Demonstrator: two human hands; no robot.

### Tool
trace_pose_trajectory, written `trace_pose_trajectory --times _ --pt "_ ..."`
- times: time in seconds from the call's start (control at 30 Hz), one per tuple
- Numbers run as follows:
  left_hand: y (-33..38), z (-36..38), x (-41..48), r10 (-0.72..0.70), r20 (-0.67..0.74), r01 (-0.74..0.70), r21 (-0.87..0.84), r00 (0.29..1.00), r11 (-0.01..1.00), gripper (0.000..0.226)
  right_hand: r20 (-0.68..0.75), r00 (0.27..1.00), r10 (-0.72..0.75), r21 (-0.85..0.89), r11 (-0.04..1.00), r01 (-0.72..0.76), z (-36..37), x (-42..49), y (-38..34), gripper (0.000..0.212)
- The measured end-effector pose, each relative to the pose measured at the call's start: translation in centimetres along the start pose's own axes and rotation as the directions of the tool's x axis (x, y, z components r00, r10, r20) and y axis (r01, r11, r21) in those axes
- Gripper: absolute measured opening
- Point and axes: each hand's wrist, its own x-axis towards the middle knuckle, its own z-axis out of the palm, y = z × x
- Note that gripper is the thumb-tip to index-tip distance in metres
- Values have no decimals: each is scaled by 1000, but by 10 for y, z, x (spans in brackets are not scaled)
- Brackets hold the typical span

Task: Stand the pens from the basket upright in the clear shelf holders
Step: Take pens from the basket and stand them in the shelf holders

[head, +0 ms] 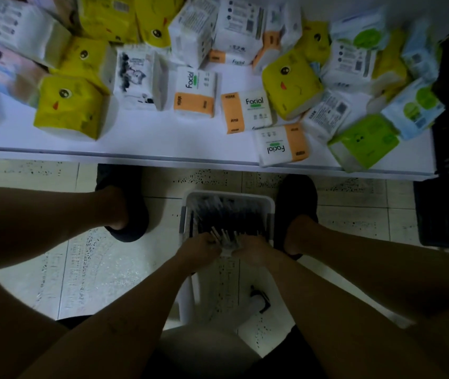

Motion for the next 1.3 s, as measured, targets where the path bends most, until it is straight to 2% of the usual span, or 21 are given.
trace_pose_trajectory --times 0.1,0.27,0.33,0.47,0.57,0.73,0.8,0.93,1.03,1.17,1.2,1.3 --pt "1 -1 3 6 16 -6 -7 1000 1000 35 6 1000 29 -55 998 -28 2 2 5 47" --pt "3 11 5 38 12 -39 12 999 999 36 40 998 45 -129 991 -39 9 4 12 59" --pt "4 17 6 50 18 -51 32 999 998 40 16 997 72 -90 994 -70 9 5 13 59" --pt "6 21 9 49 42 -53 94 998 994 40 -39 995 93 30 995 -91 3 4 12 25" --pt "8 22 14 42 39 -46 93 998 995 36 -150 981 122 145 984 -101 -5 -3 14 23" --pt "9 28 27 59 71 -70 163 996 984 34 -421 896 145 280 960 -24 -18 -23 16 16" --pt "12 34 33 64 77 -77 183 995 980 37 -448 882 149 332 943 9 -21 -31 20 18" --pt "25 53 44 93 86 -113 259 992 959 42 -404 900 162 321 947 -26 -28 -43 29 14" --pt "38 67 50 67 157 -123 382 985 916 47 -429 889 161 344 939 -4 -23 -49 34 21" --pt "43 78 56 5 229 -117 476 973 871 51 -436 884 167 381 924 13 -15 -50 37 12" --pt "43 79 57 -4 228 -112 493 974 863 51 -431 885 177 397 918 10 -13 -49 38 13" --pt "46 77 58 31 228 -137 464 973 875 46 -431 884 179 407 913 13 -9 -47 41 36"
